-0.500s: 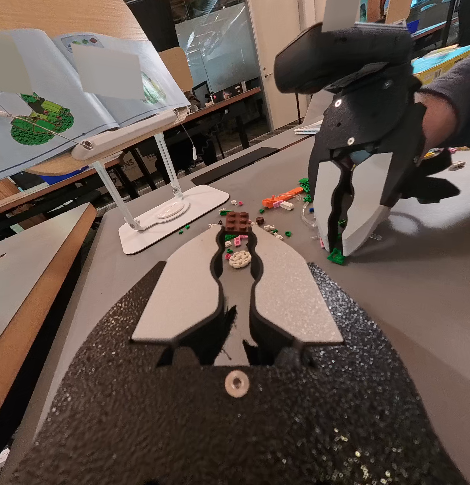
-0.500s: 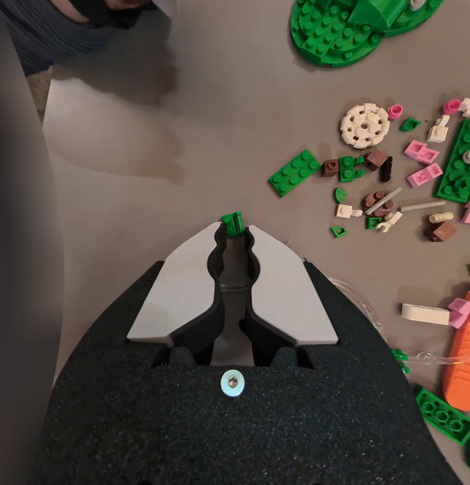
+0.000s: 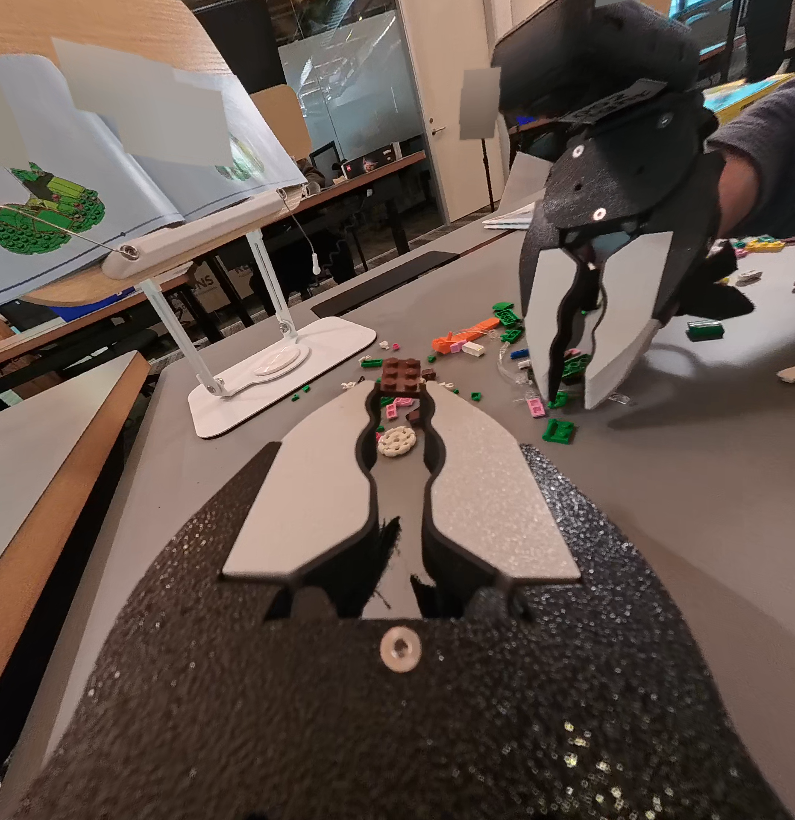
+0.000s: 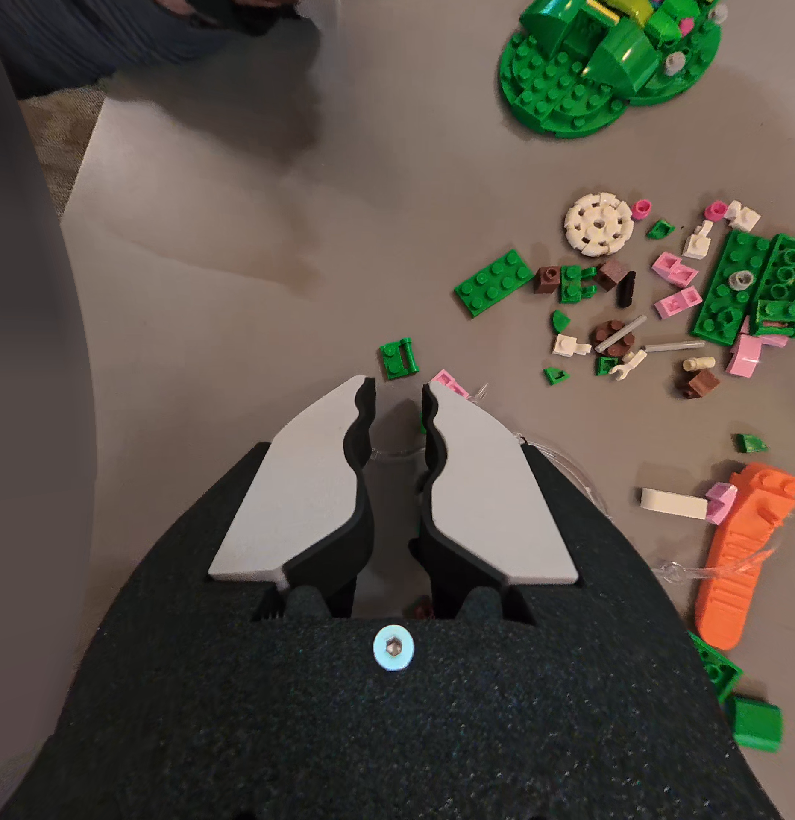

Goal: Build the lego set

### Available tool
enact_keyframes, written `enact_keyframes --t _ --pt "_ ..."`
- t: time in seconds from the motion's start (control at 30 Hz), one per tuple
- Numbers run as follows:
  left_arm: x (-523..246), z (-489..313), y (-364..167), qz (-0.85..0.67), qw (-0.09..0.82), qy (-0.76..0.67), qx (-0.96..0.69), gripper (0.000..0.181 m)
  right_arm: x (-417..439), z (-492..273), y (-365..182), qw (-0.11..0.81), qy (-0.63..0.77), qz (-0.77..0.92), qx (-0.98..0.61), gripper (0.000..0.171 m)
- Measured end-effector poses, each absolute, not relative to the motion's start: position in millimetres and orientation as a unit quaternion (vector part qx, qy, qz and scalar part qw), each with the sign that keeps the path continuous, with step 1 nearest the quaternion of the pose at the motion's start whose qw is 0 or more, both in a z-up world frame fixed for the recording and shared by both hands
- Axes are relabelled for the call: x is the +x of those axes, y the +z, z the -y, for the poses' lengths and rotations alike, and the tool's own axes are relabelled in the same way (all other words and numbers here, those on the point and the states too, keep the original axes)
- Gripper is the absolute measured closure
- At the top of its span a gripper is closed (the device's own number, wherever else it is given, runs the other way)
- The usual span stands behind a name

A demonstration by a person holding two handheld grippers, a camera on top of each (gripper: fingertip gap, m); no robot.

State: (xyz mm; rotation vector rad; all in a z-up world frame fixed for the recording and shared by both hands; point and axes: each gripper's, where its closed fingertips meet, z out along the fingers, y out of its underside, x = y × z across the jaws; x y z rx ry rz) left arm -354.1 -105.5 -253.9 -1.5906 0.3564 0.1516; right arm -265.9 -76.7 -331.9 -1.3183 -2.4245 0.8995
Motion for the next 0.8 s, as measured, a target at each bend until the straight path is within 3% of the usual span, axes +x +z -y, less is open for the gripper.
enact_keyframes --t 0.4,0.67,0.8 --pt "-351 105 -255 -0.168 0.68 0.067 -0.711 0.165 -274 80 -339 0.162 0.274 0.859 -0.401 0.149" --pt "-350 105 -256 -0.171 0.679 0.065 -0.711 0.165 -259 93 -339 0.104 0.291 0.867 -0.39 0.151" --pt "-350 105 -256 -0.172 0.679 0.064 -0.711 0.165 -264 88 -334 0.121 0.297 0.855 -0.408 0.156"
